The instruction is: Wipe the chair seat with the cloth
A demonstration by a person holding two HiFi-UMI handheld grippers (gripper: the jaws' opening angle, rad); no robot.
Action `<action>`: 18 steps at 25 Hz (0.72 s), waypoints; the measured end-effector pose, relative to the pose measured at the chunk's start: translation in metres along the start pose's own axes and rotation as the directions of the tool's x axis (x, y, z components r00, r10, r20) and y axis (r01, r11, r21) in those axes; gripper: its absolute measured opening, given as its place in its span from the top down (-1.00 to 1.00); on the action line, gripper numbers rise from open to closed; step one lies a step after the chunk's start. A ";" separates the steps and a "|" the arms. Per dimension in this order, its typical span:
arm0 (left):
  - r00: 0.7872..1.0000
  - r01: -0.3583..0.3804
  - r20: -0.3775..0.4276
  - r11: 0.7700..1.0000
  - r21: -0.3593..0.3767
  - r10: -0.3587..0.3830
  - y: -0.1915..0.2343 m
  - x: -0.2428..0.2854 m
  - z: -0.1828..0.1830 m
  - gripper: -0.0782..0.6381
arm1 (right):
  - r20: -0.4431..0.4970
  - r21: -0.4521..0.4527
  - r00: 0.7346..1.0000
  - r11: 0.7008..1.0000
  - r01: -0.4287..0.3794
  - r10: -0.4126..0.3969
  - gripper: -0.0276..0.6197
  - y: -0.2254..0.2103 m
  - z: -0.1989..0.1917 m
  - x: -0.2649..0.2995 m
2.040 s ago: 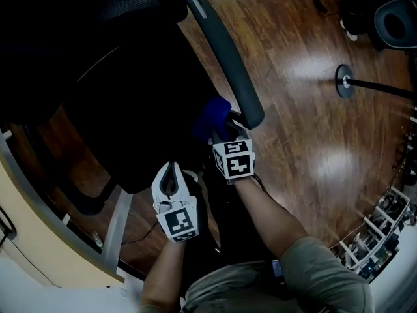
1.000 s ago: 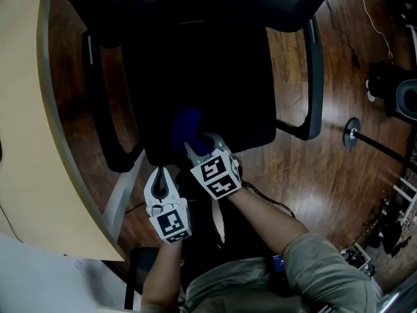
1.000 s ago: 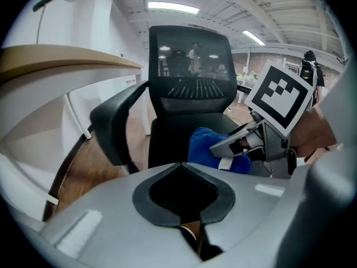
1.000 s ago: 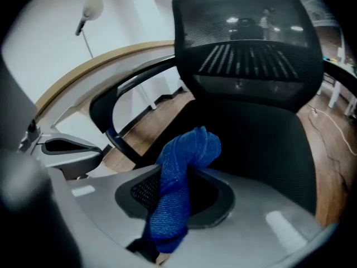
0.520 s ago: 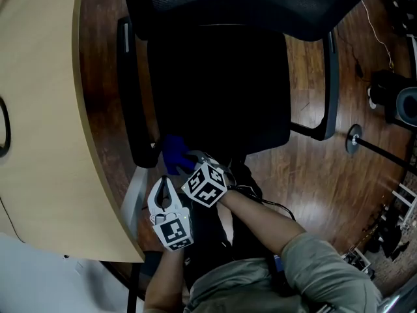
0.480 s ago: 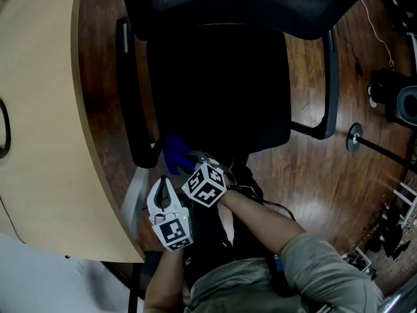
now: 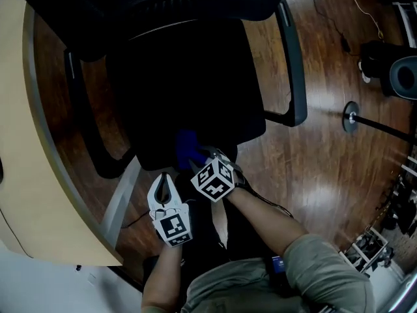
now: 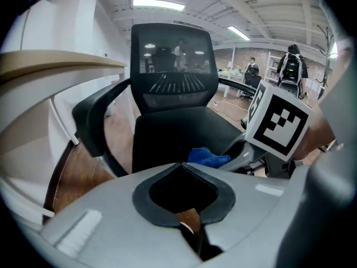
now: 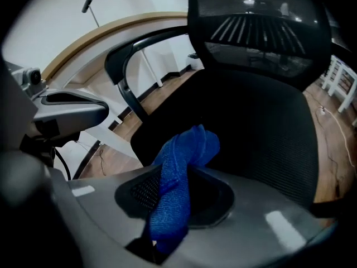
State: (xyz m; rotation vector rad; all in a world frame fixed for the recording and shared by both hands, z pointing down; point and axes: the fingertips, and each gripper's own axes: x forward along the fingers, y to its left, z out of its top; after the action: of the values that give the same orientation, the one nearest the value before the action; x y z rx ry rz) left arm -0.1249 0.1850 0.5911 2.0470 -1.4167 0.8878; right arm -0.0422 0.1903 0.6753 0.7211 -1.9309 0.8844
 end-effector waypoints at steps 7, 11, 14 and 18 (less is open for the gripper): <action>0.992 0.121 0.019 0.989 0.084 -0.123 -0.113 0.024 0.047 0.77 | -0.017 0.156 0.992 0.979 0.129 -0.128 0.60 -0.101 -0.068 -0.073; 0.982 0.181 0.030 0.977 0.116 -0.186 -0.174 0.037 0.066 0.77 | -0.037 0.226 0.980 0.953 0.199 -0.196 0.60 -0.152 -0.108 -0.106; 0.977 0.206 0.022 0.968 0.143 -0.211 -0.205 0.045 0.071 0.77 | -0.057 0.265 0.975 0.938 0.224 -0.217 0.60 -0.179 -0.132 -0.117; 0.976 0.217 -0.004 0.960 0.178 -0.219 -0.229 0.054 0.067 0.77 | -0.071 0.305 0.978 0.930 0.207 -0.195 0.60 -0.198 -0.156 -0.116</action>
State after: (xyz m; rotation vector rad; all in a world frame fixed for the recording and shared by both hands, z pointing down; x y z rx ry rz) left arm 0.1194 0.1816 0.5791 2.2938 -1.1253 0.9329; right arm 0.2337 0.2172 0.6909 1.0595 -1.6635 1.0771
